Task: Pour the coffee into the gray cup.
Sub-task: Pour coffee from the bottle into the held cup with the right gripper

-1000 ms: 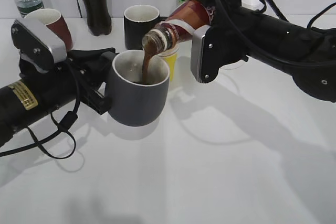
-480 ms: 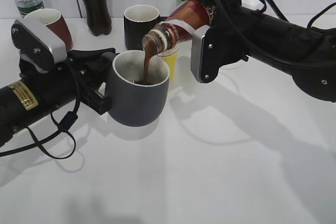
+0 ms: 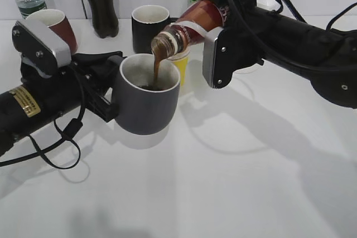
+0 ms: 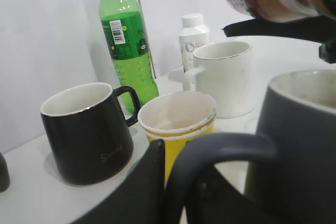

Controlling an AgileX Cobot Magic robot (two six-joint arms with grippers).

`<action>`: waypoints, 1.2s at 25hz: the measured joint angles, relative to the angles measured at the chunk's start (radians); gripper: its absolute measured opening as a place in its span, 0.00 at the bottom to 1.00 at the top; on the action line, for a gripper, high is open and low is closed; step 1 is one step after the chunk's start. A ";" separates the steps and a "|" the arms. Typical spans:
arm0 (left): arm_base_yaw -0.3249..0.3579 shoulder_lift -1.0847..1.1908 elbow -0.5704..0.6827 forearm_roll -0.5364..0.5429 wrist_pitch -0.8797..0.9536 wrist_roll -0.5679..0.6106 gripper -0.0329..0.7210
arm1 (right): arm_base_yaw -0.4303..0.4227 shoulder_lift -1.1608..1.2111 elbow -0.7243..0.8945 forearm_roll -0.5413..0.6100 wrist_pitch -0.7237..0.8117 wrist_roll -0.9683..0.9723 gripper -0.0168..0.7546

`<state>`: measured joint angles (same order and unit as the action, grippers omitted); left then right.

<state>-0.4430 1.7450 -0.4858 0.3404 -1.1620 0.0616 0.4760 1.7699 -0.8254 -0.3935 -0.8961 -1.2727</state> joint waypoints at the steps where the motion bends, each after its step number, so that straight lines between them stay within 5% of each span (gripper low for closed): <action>1: 0.000 0.000 0.000 0.000 0.000 0.000 0.15 | 0.000 0.000 0.000 0.000 0.000 0.000 0.71; 30: 0.000 0.000 0.000 0.000 0.003 0.001 0.15 | 0.000 0.000 0.000 0.000 -0.001 -0.033 0.71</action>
<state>-0.4430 1.7450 -0.4858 0.3404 -1.1593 0.0626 0.4760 1.7699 -0.8254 -0.3935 -0.8969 -1.3061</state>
